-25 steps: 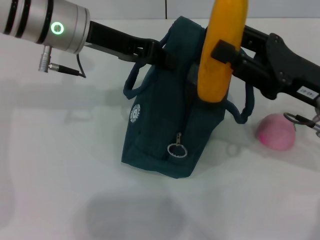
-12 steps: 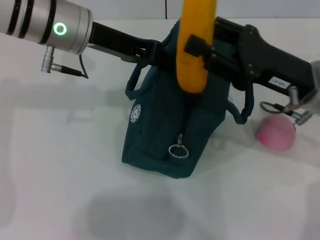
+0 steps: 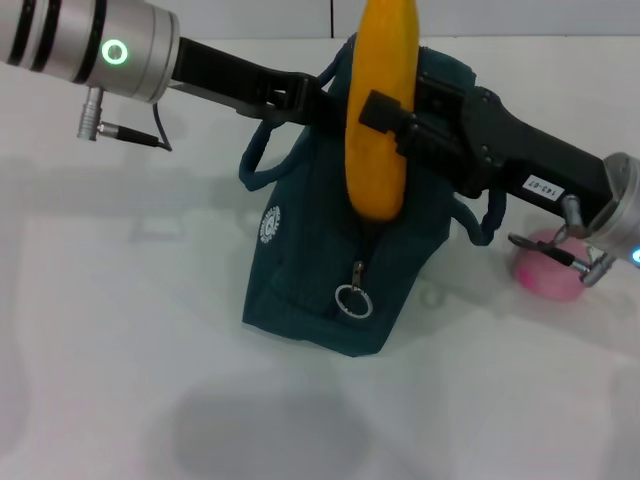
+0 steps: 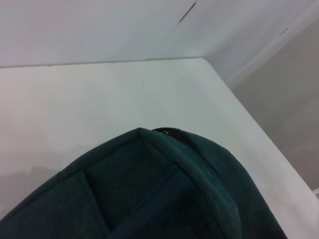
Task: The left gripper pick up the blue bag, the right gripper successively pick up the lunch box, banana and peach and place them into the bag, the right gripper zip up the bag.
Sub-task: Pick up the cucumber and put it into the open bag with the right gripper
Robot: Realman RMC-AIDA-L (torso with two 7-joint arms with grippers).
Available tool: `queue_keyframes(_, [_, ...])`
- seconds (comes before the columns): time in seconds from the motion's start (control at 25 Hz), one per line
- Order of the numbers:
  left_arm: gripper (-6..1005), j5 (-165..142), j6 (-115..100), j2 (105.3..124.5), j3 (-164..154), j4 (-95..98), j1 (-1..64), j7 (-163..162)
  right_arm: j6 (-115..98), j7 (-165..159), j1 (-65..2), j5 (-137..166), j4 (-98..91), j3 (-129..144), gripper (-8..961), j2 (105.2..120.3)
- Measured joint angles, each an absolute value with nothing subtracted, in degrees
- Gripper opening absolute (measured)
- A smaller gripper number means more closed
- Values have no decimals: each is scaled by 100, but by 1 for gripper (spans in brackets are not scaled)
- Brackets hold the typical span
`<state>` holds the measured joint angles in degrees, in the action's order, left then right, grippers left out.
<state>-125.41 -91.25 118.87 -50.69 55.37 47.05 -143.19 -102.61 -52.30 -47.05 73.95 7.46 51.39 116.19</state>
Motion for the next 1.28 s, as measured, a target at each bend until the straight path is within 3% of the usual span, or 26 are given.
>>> queue_keyframes(0.48, [55,-12540,-9113,11872,-5055,5537,4682,-14320,-9558,-5836,-4360,7394,842,4848,429,11619])
queue_keyframes(0.96, [54,-12542,-9114,11871,-5053,5535,4715,-14317,-9262,-6666,-4468,8060,840,4853,430,11620])
queue_keyframes(1.28, [55,-12561,-9114,11854,-5044,5528,4676,-14317,-9392,-6846,-4094,8144,460,4893,429,11619])
